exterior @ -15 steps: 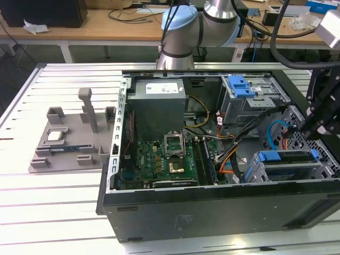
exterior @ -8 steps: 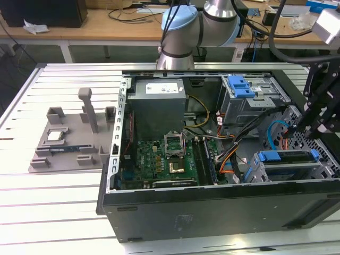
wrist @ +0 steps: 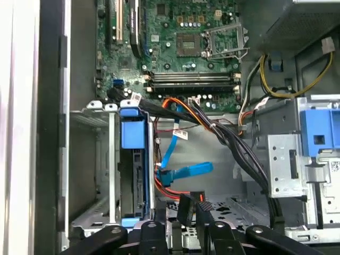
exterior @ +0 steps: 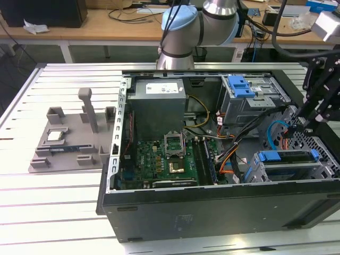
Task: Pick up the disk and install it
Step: 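Insert the first disk wire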
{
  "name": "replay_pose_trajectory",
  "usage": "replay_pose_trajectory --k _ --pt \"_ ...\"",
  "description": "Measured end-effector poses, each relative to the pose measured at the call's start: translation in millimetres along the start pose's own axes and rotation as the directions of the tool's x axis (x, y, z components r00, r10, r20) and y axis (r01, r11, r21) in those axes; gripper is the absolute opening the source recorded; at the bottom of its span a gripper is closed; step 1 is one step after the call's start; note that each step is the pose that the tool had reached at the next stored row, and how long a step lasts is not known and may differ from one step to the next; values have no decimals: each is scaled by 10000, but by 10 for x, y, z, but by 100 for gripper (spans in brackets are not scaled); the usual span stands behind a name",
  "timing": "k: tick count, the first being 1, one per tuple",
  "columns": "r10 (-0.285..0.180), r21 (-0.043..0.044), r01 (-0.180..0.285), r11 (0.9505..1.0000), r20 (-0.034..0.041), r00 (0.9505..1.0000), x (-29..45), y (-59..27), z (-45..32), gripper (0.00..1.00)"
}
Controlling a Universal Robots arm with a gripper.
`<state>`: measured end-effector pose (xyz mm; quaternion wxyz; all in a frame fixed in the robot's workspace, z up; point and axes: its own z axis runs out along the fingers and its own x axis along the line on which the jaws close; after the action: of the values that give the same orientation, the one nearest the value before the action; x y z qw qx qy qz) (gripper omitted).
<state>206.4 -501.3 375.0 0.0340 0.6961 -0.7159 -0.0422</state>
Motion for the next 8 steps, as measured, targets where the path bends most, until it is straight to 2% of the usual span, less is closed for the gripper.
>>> replay_pose_trajectory --k 6,8 --pt "1 -2 -1 10000 -1 10000 -1 -25 183 36" --pt "2 0 -2 10000 -18 10000 -1 -25 184 36"
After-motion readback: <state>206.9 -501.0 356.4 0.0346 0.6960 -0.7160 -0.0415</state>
